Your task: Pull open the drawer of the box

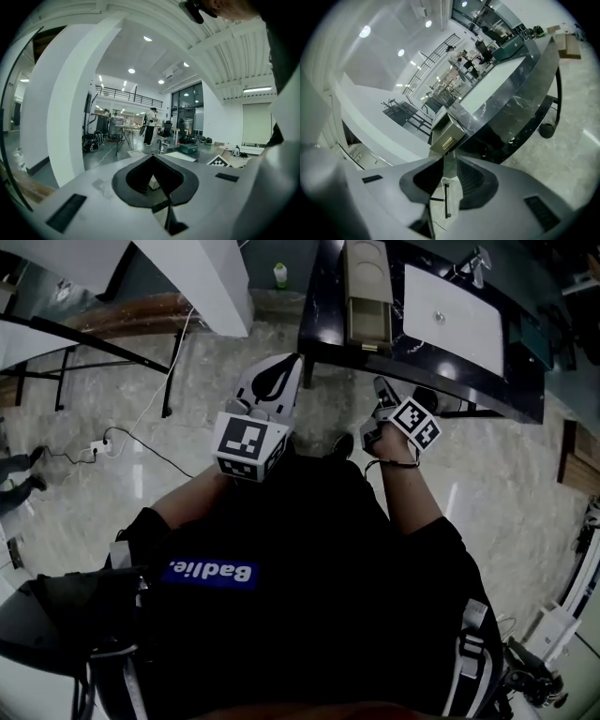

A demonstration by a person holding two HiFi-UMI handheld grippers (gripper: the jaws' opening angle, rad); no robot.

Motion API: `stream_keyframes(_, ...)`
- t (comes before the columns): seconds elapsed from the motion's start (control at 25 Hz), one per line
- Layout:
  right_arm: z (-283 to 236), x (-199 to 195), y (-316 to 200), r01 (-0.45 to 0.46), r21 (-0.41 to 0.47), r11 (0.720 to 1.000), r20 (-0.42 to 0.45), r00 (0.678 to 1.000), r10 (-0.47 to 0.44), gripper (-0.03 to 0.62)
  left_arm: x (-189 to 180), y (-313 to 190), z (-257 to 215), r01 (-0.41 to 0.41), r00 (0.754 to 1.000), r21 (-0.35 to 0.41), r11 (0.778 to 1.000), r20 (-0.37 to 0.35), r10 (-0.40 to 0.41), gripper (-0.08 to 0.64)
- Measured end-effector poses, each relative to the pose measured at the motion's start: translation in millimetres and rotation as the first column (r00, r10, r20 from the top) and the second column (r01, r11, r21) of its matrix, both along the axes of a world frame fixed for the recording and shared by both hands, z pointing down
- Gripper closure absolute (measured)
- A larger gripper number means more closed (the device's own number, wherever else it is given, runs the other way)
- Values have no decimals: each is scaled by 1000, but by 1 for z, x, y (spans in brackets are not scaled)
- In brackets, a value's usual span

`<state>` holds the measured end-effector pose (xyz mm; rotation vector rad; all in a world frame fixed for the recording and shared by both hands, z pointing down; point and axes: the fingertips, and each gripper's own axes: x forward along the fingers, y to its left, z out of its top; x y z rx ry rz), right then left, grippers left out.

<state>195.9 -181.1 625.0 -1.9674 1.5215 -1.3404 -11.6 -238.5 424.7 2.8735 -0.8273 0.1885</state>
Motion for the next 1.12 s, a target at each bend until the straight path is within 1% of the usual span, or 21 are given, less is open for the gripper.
stream_keyframes(0.2,-37,-18,25,5,28,1000,-68,998,-3,520,21,21,-5,-107,993,-10,994,-58,106,565)
stream_keyframes(0.32,-55,-21,38,17,55,998,-102,995,-11,520,32,36,-10,-138,988,11,990,-70,138,565)
stream_keyframes(0.44,-72,-27,45,53,89,995,-127,991,-42,520,38,50,-16,-136,988,27,990,-68,138,565)
stream_keyframes(0.56,-88,-34,50,99,127,987,-149,986,-80,520,40,69,-19,-119,991,39,992,-52,121,565)
stream_keyframes(0.68,-103,-38,64,148,168,975,-173,978,-119,520,42,91,-21,-86,995,44,995,-39,88,565)
stream_keyframes(0.76,-111,-37,81,184,182,966,-213,966,-144,521,40,108,-22,-53,998,40,998,-31,54,565)
stream_keyframes(0.84,-122,-36,103,226,191,955,-288,943,-165,520,37,129,-26,-25,999,38,999,-28,27,565)
stream_keyframes(0.92,-142,-37,122,269,211,940,-382,908,-174,521,35,148,-27,-2,1000,46,999,-17,3,565)
stream_keyframes(1.0,-164,-42,135,316,232,920,-481,859,-174,522,34,165,-25,18,1000,48,999,-4,-18,565)
stream_keyframes(1.12,-193,-59,155,396,247,885,-618,768,-171,522,34,191,-23,39,999,51,998,10,-40,565)
